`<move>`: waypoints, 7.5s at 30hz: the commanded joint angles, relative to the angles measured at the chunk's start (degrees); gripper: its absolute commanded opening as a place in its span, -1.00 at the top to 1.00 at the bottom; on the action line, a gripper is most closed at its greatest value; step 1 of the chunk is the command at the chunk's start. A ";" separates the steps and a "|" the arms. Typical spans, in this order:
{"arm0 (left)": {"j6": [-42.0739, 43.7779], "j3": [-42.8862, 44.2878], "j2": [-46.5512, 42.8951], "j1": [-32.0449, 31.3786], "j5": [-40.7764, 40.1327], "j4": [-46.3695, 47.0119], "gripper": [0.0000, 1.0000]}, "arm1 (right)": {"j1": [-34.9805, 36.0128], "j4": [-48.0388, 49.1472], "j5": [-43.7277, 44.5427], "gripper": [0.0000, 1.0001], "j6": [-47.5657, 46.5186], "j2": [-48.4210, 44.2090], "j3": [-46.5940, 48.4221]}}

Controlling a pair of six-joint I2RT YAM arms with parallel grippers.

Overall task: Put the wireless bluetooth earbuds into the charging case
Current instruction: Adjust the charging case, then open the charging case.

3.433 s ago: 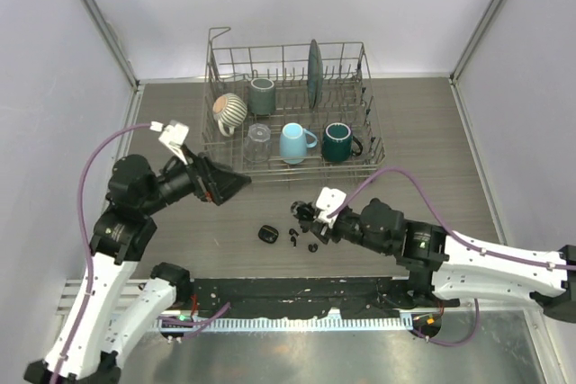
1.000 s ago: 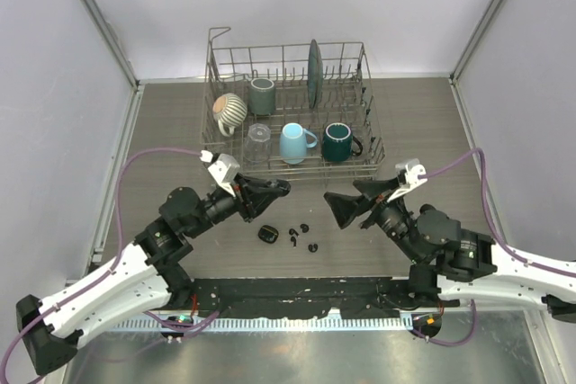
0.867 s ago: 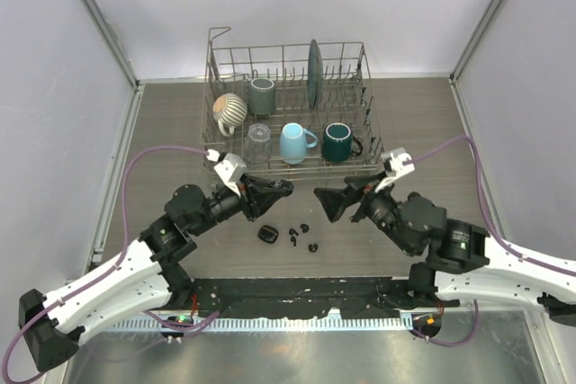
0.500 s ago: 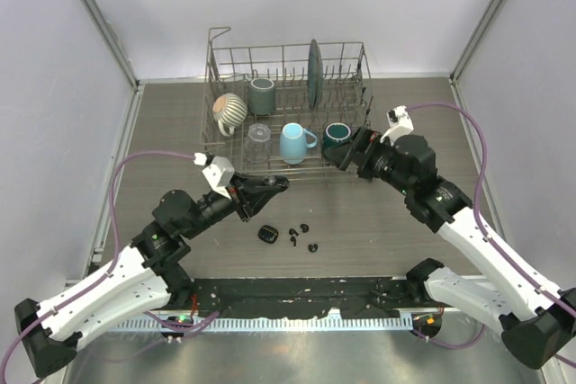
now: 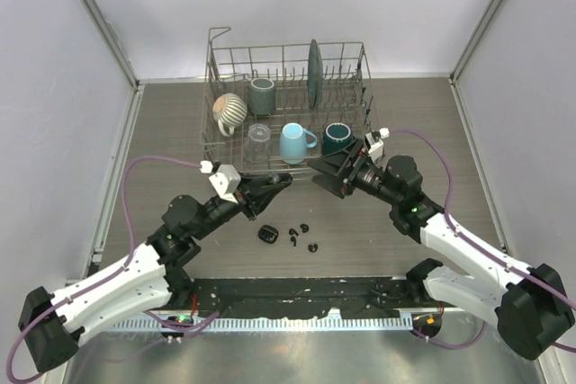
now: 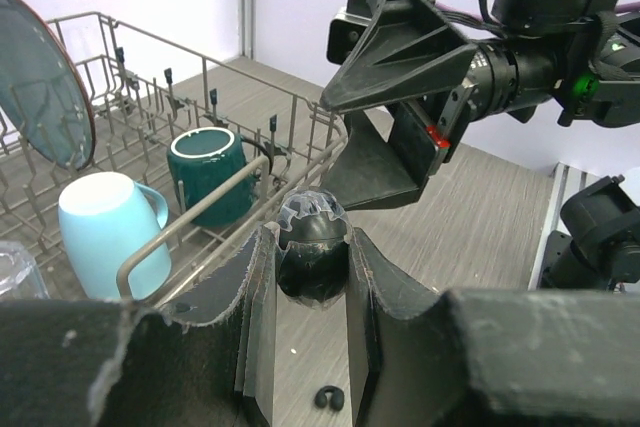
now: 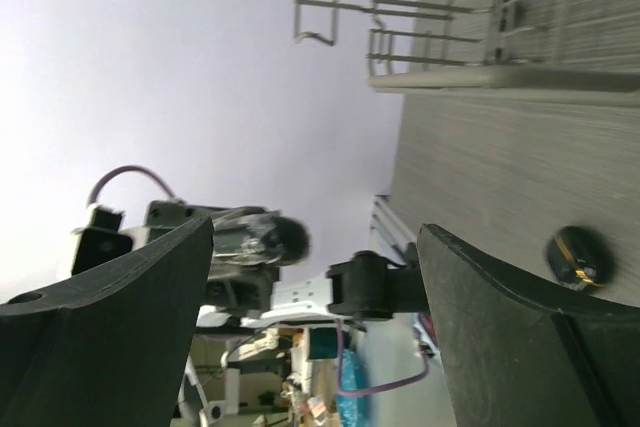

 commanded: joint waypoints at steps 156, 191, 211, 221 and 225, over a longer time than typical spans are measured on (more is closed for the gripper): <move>-0.20 -1.86 20.41 -0.01 2.31 33.24 0.07 | 10.17 39.82 3.91 0.98 24.75 12.65 -6.91; 6.39 -9.85 9.16 0.08 -3.23 32.97 1.00 | 9.91 -14.12 10.67 -0.69 -28.93 -4.13 9.95; 5.69 -6.87 13.82 0.08 3.10 33.94 1.00 | 13.07 -12.21 5.75 -0.55 -30.44 2.81 12.34; 4.81 -5.12 13.82 0.17 10.03 32.63 1.00 | 13.07 -14.06 9.18 -0.45 -29.47 3.95 12.61; 4.90 -4.50 13.56 0.08 12.85 31.13 1.00 | 12.98 -11.86 9.35 -0.43 -28.77 3.34 12.96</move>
